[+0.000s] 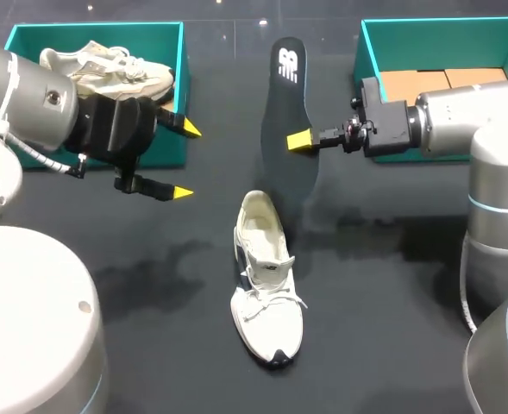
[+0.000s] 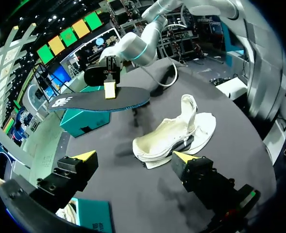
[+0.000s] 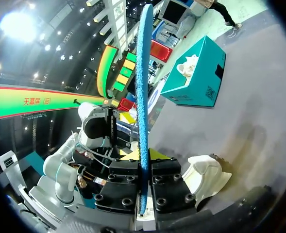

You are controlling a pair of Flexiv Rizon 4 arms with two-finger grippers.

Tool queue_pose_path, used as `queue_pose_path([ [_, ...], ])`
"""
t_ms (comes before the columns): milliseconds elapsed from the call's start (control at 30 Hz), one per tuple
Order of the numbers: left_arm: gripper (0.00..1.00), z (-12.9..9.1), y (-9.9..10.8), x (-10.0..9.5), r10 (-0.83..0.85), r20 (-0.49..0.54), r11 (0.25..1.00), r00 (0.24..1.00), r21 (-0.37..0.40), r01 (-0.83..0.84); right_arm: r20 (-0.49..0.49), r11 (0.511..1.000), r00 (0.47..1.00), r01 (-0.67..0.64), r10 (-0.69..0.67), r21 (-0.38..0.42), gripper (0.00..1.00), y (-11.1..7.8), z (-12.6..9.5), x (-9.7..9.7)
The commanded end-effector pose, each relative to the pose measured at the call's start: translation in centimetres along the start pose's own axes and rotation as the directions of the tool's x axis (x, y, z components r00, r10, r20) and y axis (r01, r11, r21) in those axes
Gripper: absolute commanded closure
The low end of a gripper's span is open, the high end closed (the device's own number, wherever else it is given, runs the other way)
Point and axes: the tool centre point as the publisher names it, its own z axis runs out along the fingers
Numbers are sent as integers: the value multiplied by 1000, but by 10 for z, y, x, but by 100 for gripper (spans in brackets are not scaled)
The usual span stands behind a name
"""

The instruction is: Take the shoe out of the shoebox, open the shoe tongue, remove and reinsert the insole, then place the shoe into the shoebox

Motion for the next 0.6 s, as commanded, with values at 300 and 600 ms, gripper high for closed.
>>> queue_pose_path([
  [300, 0, 16, 13, 14, -168, -93, 975, 981, -164, 151, 24, 986, 994, 104, -102, -127, 100, -14, 7, -7],
  [600, 0, 27, 23, 35, -252, -128, 936, 959, -284, 208, 35, 980, 988, 155, -152, -123, 100, -17, 20, -14],
])
